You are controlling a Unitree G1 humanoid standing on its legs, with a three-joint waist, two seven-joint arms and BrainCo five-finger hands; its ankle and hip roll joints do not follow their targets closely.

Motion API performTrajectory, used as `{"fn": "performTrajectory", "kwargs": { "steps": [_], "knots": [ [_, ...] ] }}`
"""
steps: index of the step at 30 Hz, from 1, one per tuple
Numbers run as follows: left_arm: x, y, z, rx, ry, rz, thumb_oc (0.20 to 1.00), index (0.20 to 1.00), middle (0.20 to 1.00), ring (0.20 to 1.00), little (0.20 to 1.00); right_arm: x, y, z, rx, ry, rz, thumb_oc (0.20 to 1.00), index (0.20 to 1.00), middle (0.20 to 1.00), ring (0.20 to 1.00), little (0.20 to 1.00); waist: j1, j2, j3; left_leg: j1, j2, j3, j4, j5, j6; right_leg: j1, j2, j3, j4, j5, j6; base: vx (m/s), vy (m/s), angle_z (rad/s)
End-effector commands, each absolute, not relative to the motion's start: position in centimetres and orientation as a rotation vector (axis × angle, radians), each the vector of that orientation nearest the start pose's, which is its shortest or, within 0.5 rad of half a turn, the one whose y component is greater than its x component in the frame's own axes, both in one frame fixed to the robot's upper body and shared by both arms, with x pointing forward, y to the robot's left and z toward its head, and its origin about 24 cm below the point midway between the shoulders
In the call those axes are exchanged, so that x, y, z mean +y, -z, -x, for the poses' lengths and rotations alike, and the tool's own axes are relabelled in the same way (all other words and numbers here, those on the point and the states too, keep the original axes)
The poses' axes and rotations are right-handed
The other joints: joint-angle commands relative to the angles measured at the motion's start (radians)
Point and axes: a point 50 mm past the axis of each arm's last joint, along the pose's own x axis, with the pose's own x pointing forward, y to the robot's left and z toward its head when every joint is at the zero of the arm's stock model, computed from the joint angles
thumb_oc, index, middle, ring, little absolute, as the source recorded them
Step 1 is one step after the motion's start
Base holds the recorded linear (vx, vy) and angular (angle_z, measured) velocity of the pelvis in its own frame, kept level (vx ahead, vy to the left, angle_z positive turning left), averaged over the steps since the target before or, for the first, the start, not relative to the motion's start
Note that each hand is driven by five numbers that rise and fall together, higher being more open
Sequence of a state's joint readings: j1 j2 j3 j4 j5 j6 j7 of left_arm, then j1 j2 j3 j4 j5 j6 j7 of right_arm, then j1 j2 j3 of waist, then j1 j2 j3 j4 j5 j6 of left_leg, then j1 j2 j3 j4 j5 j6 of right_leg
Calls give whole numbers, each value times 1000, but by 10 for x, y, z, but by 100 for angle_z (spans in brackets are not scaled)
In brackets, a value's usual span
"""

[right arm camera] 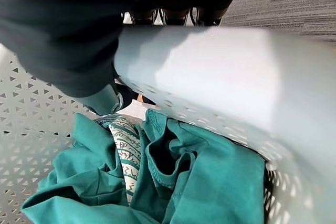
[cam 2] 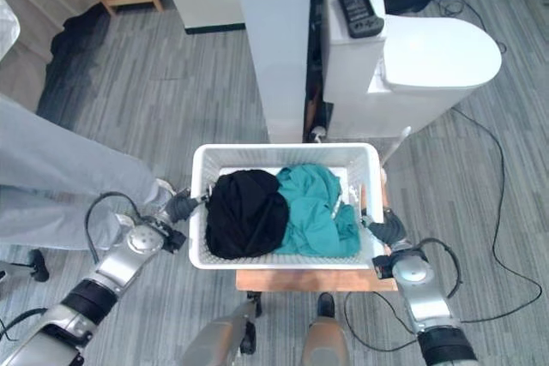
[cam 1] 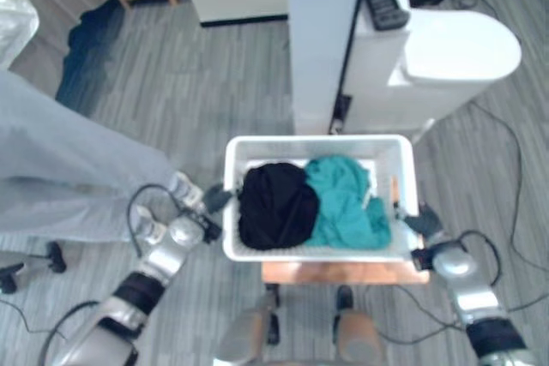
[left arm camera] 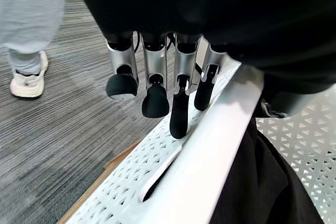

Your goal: Grab the laundry basket,head to the washer,open it,put in the laundry and shut it.

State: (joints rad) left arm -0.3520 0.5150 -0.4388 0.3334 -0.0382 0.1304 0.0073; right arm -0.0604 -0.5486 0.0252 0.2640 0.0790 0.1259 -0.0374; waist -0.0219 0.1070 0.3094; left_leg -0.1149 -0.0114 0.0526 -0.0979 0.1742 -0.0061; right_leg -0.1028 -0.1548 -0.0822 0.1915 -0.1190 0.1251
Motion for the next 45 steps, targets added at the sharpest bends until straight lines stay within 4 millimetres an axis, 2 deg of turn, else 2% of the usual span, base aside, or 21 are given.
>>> {"fn": "performTrajectory", "kwargs": {
  "steps": [1, 9, 15, 16, 17, 19, 20, 23, 25, 30, 31, 33, 34, 35, 36, 37, 38, 40, 41, 43, 45],
  "knots": [
    [143, -87, -325, -72, 371, -592, 200, 200, 200, 200, 200, -272, -29, -253, 273, 41, 449, 200, 200, 200, 200, 200, 4, -45, -85, 64, -65, -13, 118, -240, 27, -50, -49, -17, -99, 169, 53, -67, 127, -29],
    [122, -86, -328, -88, 413, -608, 200, 200, 200, 200, 200, -267, -13, -241, 314, 57, 390, 200, 200, 200, 200, 200, -11, -66, -110, 61, -111, 10, 147, -266, 53, -79, -101, 24, -84, 206, 81, -70, 87, -13],
    [117, -85, -331, -85, 410, -618, 200, 200, 200, 200, 200, -264, -10, -240, 316, 51, 375, 200, 200, 200, 200, 200, -14, -73, -112, 62, -113, 19, 151, -265, 62, -101, -98, 36, -61, 203, 84, -56, 26, -1],
    [116, -85, -332, -85, 410, -616, 200, 200, 200, 200, 200, -260, -11, -243, 310, 40, 378, 200, 200, 200, 200, 200, -10, -72, -104, 64, -106, 31, 152, -264, 65, -120, -101, 14, -26, 209, 87, -149, 7, -24],
    [114, -85, -333, -82, 412, -614, 200, 200, 200, 200, 200, -254, -13, -249, 294, 24, 381, 200, 200, 200, 200, 200, 8, -65, -84, 62, -86, 59, 157, -259, 61, -147, -132, -78, 58, 214, 91, -184, 26, -59],
    [114, -87, -336, -85, 401, -623, 200, 200, 200, 200, 200, -247, -15, -254, 273, 10, 377, 200, 200, 200, 200, 200, 13, -57, -74, 62, -68, 89, 166, -248, 65, -124, -156, -183, 164, 166, 82, -188, 65, -92],
    [113, -89, -337, -96, 401, -632, 200, 200, 200, 200, 200, -243, -15, -256, 267, -1, 372, 200, 200, 200, 200, 200, 13, -51, -76, 56, -58, 104, 170, -236, 75, -117, -143, -204, 247, 139, 75, -158, 65, -55],
    [118, -89, -338, -88, 387, -623, 200, 200, 200, 200, 200, -233, -17, -264, 250, -33, 370, 200, 200, 200, 200, 200, 35, -54, -106, 41, -35, 167, 168, -222, 89, -71, -123, -231, 373, 50, 54, -105, 32, -57],
    [121, -90, -338, -84, 376, -618, 200, 200, 200, 200, 200, -227, -18, -269, 241, -57, 375, 200, 200, 200, 200, 200, 57, -62, -135, 29, -25, 208, 162, -216, 92, -18, -128, -246, 396, 37, 53, -77, -46, -96],
    [129, -90, -340, -81, 350, -603, 200, 200, 200, 200, 200, -218, -17, -277, 239, -83, 382, 200, 200, 200, 200, 200, 124, -103, -202, -24, -1, 303, 162, -194, 86, 140, -145, -232, 309, 84, 78, -105, -123, -100],
    [129, -92, -342, -87, 341, -597, 200, 200, 200, 200, 200, -218, -16, -279, 242, -80, 383, 200, 200, 200, 200, 200, 146, -131, -226, -52, -3, 315, 156, -192, 72, 198, -149, -191, 270, 118, 112, -202, -246, -89],
    [128, -93, -344, -95, 338, -593, 200, 200, 200, 200, 200, -219, -16, -278, 245, -73, 380, 200, 200, 200, 200, 200, 154, -143, -233, -74, 6, 323, 157, -173, 64, 219, -129, -156, 236, 126, 117, -200, -247, -61],
    [122, -96, -347, -109, 340, -599, 200, 200, 200, 200, 200, -222, -16, -275, 243, -60, 369, 200, 200, 200, 200, 200, 151, -151, -229, -125, 41, 330, 163, -108, 49, 223, -47, -74, 194, 67, 82, -267, -322, -42],
    [118, -99, -349, -120, 341, -596, 200, 200, 200, 200, 200, -223, -16, -275, 239, -55, 367, 200, 200, 200, 200, 200, 149, -153, -226, -146, 59, 329, 171, -85, 34, 230, -31, -61, 160, 11, 59, -268, -329, -12],
    [118, -99, -349, -121, 341, -596, 200, 200, 200, 200, 200, -223, -16, -275, 239, -54, 367, 200, 200, 200, 200, 200, 149, -153, -226, -147, 61, 328, 172, -85, 33, 230, -30, -62, 160, 11, 57, -170, -193, 20],
    [113, -101, -350, -135, 344, -593, 200, 200, 200, 200, 200, -225, -18, -275, 231, -49, 370, 200, 200, 200, 200, 200, 145, -154, -225, -165, 80, 327, 173, -65, 19, 239, -18, -61, 117, -42, 39, -303, -300, 0],
    [103, -100, -351, -134, 365, -584, 200, 200, 200, 200, 200, -229, -21, -274, 224, -38, 375, 200, 200, 200, 200, 200, 140, -139, -213, -189, 122, 303, 168, -17, -12, 231, 25, -71, 103, -128, -1, -404, -396, -13],
    [97, -101, -353, -138, 375, -577, 200, 200, 200, 200, 200, -234, -24, -272, 211, -26, 379, 200, 200, 200, 200, 200, 131, -122, -197, -200, 161, 278, 152, 28, -37, 242, 69, -85, 84, -198, -32, -314, -308, -13],
    [96, -101, -353, -139, 375, -576, 200, 200, 200, 200, 200, -234, -24, -272, 211, -25, 379, 200, 200, 200, 200, 200, 130, -120, -196, -199, 162, 276, 151, 29, -38, 244, 71, -87, 84, -198, -33, -215, -193, 5],
    [88, -101, -352, -140, 398, -569, 200, 200, 200, 200, 200, -238, -27, -272, 202, -12, 387, 200, 200, 200, 200, 200, 120, -95, -163, -202, 199, 242, 115, 85, -63, 229, 117, -102, 103, -227, -62, -312, -244, -4],
    [81, -98, -350, -135, 422, -561, 200, 200, 200, 200, 200, -244, -29, -269, 200, 0, 395, 200, 200, 200, 200, 200, 107, -78, -138, -200, 220, 228, 57, 90, -74, 210, 156, -113, 100, -210, -76, -415, -281, 20]
  ]
}}
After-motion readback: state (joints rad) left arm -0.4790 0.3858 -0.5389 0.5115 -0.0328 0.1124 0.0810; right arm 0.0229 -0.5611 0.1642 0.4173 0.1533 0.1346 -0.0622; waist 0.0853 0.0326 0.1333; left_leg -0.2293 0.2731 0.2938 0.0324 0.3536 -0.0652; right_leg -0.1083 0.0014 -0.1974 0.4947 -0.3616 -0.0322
